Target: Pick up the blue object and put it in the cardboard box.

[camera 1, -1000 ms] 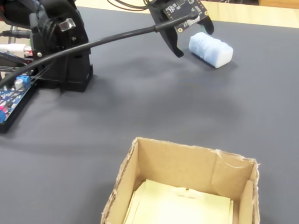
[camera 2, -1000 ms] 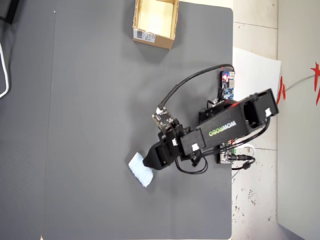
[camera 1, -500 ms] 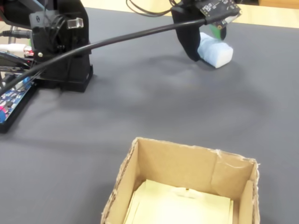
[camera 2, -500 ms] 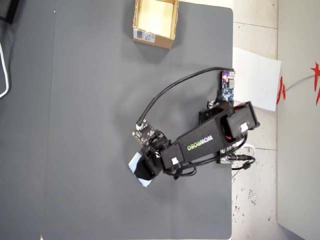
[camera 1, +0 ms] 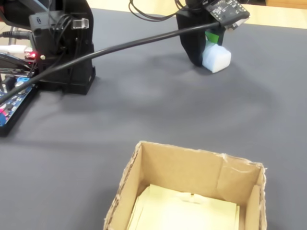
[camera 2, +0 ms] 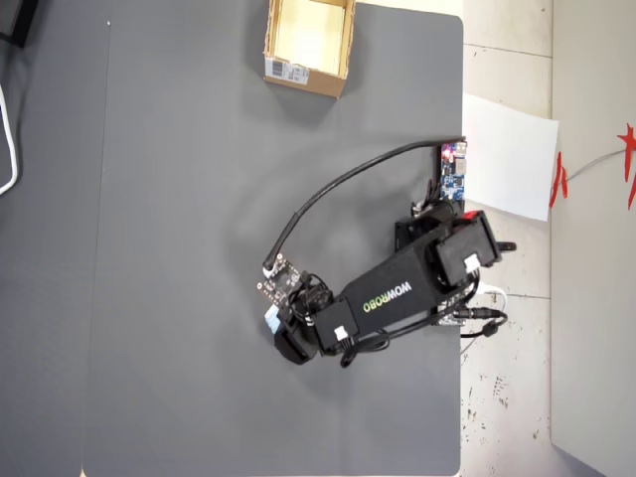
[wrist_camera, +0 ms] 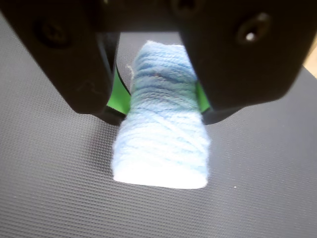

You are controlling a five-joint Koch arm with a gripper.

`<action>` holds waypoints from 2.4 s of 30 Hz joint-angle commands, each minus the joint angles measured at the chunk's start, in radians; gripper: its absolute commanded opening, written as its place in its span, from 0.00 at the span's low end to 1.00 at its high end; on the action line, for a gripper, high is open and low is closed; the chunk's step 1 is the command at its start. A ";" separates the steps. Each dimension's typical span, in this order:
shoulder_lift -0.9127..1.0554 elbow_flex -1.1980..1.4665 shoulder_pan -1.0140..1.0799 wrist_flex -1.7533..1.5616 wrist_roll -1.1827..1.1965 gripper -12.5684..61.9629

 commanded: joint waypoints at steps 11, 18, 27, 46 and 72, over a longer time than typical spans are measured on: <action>0.348 0.173 0.123 -0.345 -0.089 0.23; 0.575 0.448 0.328 -0.606 -0.107 0.23; 0.801 0.634 0.574 -0.792 -0.193 0.23; 0.943 0.615 0.965 -0.767 -0.525 0.23; 0.293 0.067 1.431 -0.667 -0.653 0.47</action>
